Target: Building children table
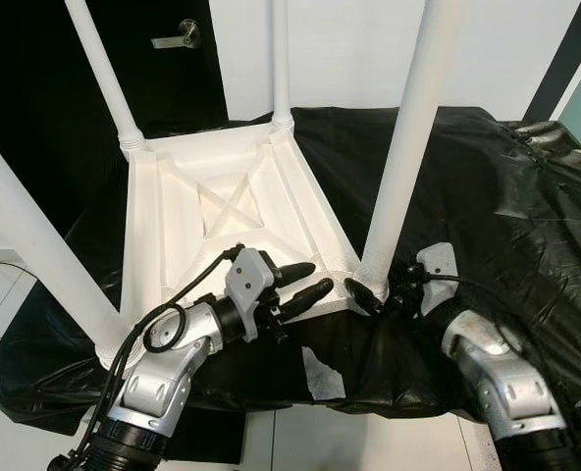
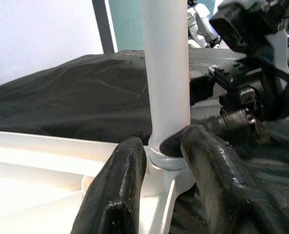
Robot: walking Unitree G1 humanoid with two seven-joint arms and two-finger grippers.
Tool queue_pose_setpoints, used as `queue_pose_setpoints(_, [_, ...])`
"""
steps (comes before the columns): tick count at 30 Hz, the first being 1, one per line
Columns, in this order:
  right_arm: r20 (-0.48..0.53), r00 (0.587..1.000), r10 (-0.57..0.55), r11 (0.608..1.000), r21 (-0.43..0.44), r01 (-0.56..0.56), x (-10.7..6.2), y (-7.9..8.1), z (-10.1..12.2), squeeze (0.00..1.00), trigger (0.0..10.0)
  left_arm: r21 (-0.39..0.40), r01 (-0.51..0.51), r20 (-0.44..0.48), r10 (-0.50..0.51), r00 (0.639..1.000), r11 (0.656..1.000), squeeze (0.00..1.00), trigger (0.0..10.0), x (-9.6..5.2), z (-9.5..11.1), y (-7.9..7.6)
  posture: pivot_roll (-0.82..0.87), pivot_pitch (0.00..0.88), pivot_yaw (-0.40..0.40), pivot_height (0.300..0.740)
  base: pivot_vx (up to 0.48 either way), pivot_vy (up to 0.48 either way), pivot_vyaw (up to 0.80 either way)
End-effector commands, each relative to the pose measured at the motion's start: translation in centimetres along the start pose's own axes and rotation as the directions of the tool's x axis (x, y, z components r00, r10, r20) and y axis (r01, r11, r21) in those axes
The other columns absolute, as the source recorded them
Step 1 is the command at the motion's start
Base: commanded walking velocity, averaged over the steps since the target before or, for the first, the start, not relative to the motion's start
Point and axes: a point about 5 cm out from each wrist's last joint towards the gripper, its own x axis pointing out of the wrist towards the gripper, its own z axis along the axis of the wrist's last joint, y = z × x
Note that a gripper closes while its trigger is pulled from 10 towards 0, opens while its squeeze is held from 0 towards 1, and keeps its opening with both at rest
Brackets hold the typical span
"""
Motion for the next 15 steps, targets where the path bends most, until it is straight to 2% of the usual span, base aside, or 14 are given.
queue_pose_setpoints(1, [-0.012,0.998,0.060,0.998,-0.009,-0.060,0.1,-0.1,-0.1,0.00,10.0,0.008,0.011,-0.016,-0.011,1.000,1.000,0.00,10.0,0.1,-0.2,0.0,-0.04,0.000,0.031,0.740,0.000,0.000,0.00])
queue_pose_setpoints(2, [-0.012,0.998,0.060,0.998,-0.009,-0.060,0.1,-0.1,-0.1,0.00,10.0,0.008,0.011,-0.016,-0.011,1.000,1.000,0.00,10.0,0.1,-0.2,0.0,-0.04,0.000,0.031,0.740,0.000,0.000,0.00])
queue_pose_setpoints(4, [-0.055,0.989,0.134,0.988,-0.075,-0.138,0.9,-0.8,0.0,0.00,10.0,0.011,0.009,-0.012,-0.009,1.000,1.000,0.00,10.0,0.2,-0.1,0.2,-0.04,0.000,0.029,0.740,0.000,0.000,0.00])
queue_pose_setpoints(6, [-0.055,0.989,0.134,0.988,-0.075,-0.138,0.9,-0.8,0.0,0.00,10.0,0.011,0.009,-0.012,-0.009,1.000,1.000,0.00,10.0,0.2,-0.1,0.2,-0.04,0.000,0.029,0.740,0.000,0.000,0.00])
queue_pose_setpoints(9, [-0.093,0.977,0.192,0.972,-0.119,-0.202,1.6,-1.3,0.0,0.00,10.0,0.013,0.006,-0.008,-0.006,1.000,1.000,0.00,10.0,0.3,0.0,0.3,-0.03,0.000,0.028,0.740,0.000,0.000,0.00])
queue_pose_setpoints(11, [-0.118,0.967,0.227,0.960,-0.142,-0.242,2.1,-1.4,0.0,0.00,10.0,0.014,0.003,-0.006,-0.003,1.000,1.000,0.00,10.0,0.3,0.1,0.4,-0.03,0.000,0.028,0.740,0.000,0.000,0.00])
queue_pose_setpoints(12, [-0.165,0.944,0.285,0.932,-0.183,-0.313,2.9,-1.6,-0.2,0.00,10.0,0.016,0.000,-0.003,0.001,1.000,1.000,0.00,10.0,0.4,0.1,0.5,-0.03,0.000,0.026,0.740,0.000,0.000,0.00])
queue_pose_setpoints(15, [-0.175,0.939,0.295,0.925,-0.194,-0.327,3.2,-1.6,-0.2,0.00,10.0,0.016,-0.002,-0.002,0.002,1.000,1.000,0.00,10.0,0.4,0.2,0.5,-0.03,0.000,0.025,0.740,0.000,0.000,0.00])
